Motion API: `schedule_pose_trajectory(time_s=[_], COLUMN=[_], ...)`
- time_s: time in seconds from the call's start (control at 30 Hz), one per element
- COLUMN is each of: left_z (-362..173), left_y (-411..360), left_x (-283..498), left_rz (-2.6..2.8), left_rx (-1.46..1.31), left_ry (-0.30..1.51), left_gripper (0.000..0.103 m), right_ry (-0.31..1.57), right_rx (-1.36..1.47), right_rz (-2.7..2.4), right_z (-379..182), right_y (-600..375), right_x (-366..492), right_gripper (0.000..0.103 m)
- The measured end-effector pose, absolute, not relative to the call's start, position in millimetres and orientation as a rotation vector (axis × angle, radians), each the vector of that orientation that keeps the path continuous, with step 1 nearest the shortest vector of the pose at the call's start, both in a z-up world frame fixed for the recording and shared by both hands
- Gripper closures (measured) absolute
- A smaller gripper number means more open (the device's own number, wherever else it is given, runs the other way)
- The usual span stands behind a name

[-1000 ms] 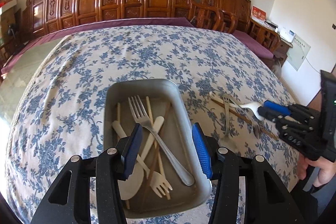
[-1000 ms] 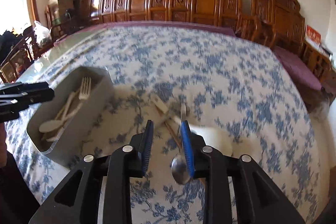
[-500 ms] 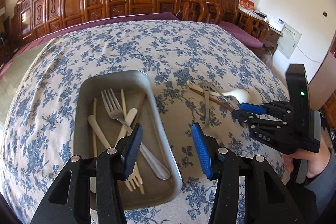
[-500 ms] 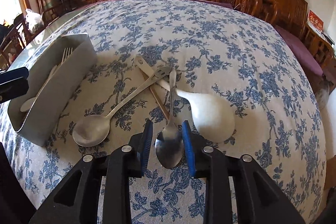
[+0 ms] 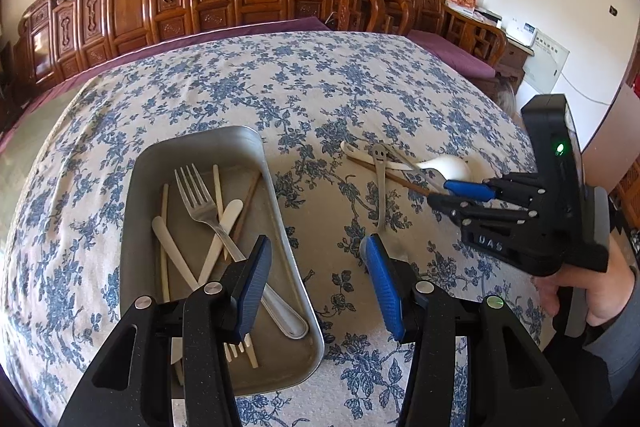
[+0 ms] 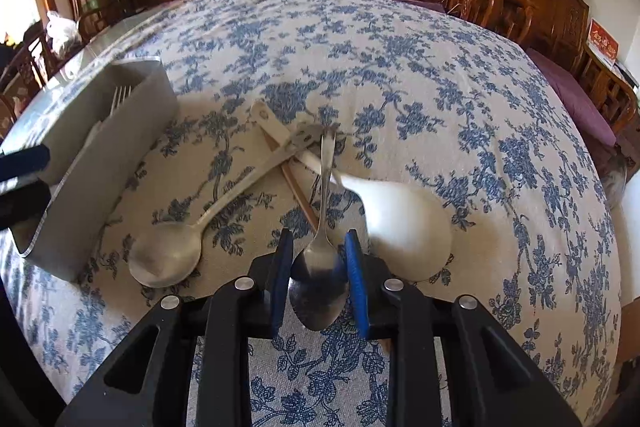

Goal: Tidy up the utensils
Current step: 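Grasp the smiley-face metal utensil with the left tool while the right tool holds the spoon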

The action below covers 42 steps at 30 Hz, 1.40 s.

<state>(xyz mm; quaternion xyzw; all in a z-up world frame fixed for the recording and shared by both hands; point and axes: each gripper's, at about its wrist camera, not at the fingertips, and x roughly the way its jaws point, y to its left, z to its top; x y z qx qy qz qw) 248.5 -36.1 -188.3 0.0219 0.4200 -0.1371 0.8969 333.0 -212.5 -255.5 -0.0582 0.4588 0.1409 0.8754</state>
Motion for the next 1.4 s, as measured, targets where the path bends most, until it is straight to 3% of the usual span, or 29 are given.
schedule_pose_trajectory(time_s=[0.57,0.67,0.77,0.8,1.4], left_z=[-192.4,-194.3,-195.5,-196.2,-195.6], left_y=[-42.0,-45.8,-51.5,-54.0,-107.7], left_x=[247.6,247.6,246.9,246.7,275.4], left_rz=[-0.290,-0.292,-0.297,-0.300,-0.329], left_rx=[0.068,0.074,0.078,0.081,0.191], left_ry=[0.881,0.883,0.881,0.882,0.901], left_gripper=[0.056,0.056,0.056,0.056,0.057], right_ry=[0.974,1.000,1.004,1.010,0.930], right_rx=[-0.048,-0.009,0.015,0.025,0.135], right_rz=[0.300,0.293,0.303,0.312,0.350], right_z=[-258.5,-264.1,-263.7,-263.6,-239.1], right_y=[-213.7,-215.6,-216.8,-217.6,-266.0], right_x=[358.7,369.5,373.9,374.0,361.9], right_gripper=[0.073,0.075,0.086,0.098,0.098])
